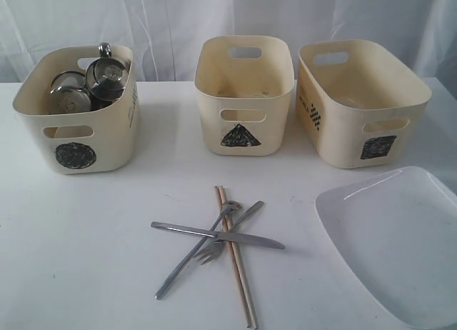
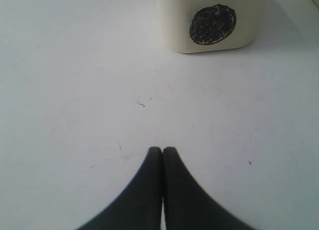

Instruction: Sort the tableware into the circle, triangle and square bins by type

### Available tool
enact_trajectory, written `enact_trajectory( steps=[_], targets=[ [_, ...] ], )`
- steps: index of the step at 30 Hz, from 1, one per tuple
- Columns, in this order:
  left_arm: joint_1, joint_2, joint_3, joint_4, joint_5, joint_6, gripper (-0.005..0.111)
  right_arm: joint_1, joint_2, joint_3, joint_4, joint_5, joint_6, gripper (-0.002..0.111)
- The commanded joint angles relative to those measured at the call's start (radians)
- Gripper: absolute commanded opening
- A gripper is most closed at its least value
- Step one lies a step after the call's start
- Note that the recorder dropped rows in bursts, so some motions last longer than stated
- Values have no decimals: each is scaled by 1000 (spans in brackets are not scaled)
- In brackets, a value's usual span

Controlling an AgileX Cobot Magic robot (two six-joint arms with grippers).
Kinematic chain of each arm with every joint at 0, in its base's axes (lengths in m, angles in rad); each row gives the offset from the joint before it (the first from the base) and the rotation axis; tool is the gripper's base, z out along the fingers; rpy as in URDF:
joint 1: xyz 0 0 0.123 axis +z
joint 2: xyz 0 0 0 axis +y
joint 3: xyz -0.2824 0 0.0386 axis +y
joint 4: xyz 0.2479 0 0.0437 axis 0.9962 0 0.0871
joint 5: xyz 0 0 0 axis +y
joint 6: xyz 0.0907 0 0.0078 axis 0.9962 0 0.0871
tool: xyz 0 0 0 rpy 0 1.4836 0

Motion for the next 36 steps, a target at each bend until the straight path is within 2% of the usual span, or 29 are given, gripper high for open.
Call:
enact_trajectory(
  steps=[1,4,7,9,13,16,20,22,24,27,29,32,34,36],
  targets=[
    [4,-4,3,-8,5,-9,0,-5,-7,2,-5,-11,-2,0],
    [4,-4,3,-8,5,-9,0,-5,-7,2,-5,-11,-10,0],
    [4,-4,3,-8,5,-9,0,-5,-7,2,-61,-36,-169,0],
    [4,-4,3,-8,5,-9,0,-5,-7,2,-33,-101,-187,0],
    [4,-4,3,-8,5,-9,0,-5,-7,2,390,-442,107,0],
    [4,-4,3,-8,5,-9,0,-5,-7,2,566,-726,272,0],
    [4,-4,3,-8,5,-9,0,-5,-7,2,590,-964,418,0],
    [4,-4,3,-8,5,-9,0,-5,-7,2,590,-990,495,0],
    [4,-4,3,-8,5,-9,0,-5,-7,-11,586,-987,658,0],
    [4,-4,3,-8,5,-9,0,-5,97,-151,384,-997,878,0],
    [4,-4,3,-8,5,-9,0,-5,237,-322,53,-1017,869,0],
    [4,-4,3,-8,5,-9,0,-5,561,-598,-648,-989,733,0],
    [4,-4,3,-8,5,-9,0,-5,770,-729,-944,-947,726,0],
    [4,-4,3,-8,5,-9,0,-5,953,-829,-1070,-912,726,0]
  ],
)
